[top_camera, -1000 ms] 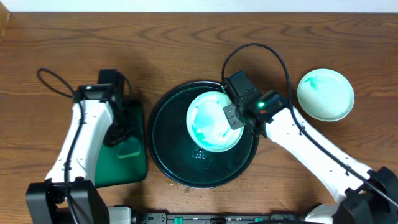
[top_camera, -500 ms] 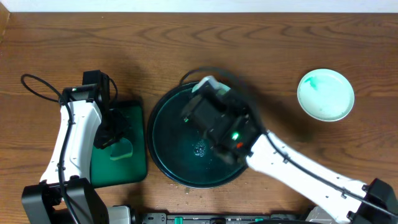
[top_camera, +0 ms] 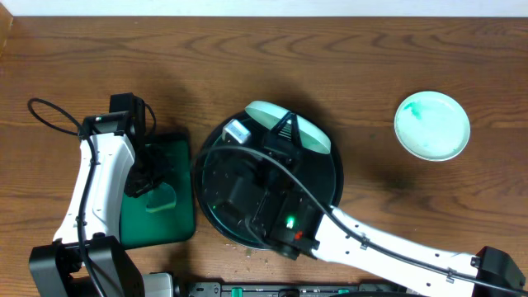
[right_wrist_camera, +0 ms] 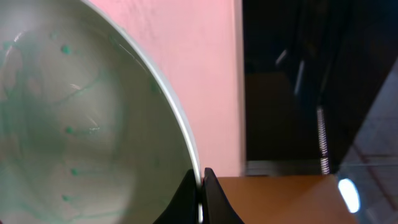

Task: Clean dirty plates on tray and stack at the side
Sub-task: 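Lift the gripped plate with the right gripper off the black tray, then carry the plate right and stack it on the plates at right, then release the plate on the stack and open the right gripper, then place the sponge in the green tray with the left gripper and withdraw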

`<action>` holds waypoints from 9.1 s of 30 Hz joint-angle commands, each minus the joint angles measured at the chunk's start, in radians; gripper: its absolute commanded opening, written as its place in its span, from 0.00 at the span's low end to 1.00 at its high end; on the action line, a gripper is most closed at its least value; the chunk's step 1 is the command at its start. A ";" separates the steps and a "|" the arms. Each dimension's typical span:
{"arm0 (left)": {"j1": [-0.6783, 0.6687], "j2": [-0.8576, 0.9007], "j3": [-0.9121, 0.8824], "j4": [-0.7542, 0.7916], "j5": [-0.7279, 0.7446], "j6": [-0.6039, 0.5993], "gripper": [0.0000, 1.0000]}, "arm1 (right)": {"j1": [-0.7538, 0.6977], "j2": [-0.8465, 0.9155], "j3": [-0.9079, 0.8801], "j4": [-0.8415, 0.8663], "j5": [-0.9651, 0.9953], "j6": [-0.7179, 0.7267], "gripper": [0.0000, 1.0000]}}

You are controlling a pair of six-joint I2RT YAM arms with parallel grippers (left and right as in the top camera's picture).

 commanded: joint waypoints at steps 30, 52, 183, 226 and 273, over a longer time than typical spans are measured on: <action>0.004 -0.006 0.013 -0.010 0.014 0.017 0.07 | 0.030 -0.012 0.019 -0.004 -0.150 0.222 0.01; 0.004 -0.006 0.013 -0.014 0.014 0.017 0.07 | -0.114 -0.022 0.148 -0.564 -0.370 0.768 0.01; 0.004 -0.004 -0.003 0.063 0.002 0.032 0.07 | -1.546 0.233 0.085 -0.486 -1.631 1.051 0.32; 0.001 -0.110 0.069 0.132 0.069 0.175 0.56 | -1.279 -0.434 0.085 -0.516 -1.601 0.769 0.99; 0.001 -1.139 0.111 -0.034 0.175 0.316 0.79 | -1.276 -0.986 0.084 -0.838 -1.485 0.477 0.99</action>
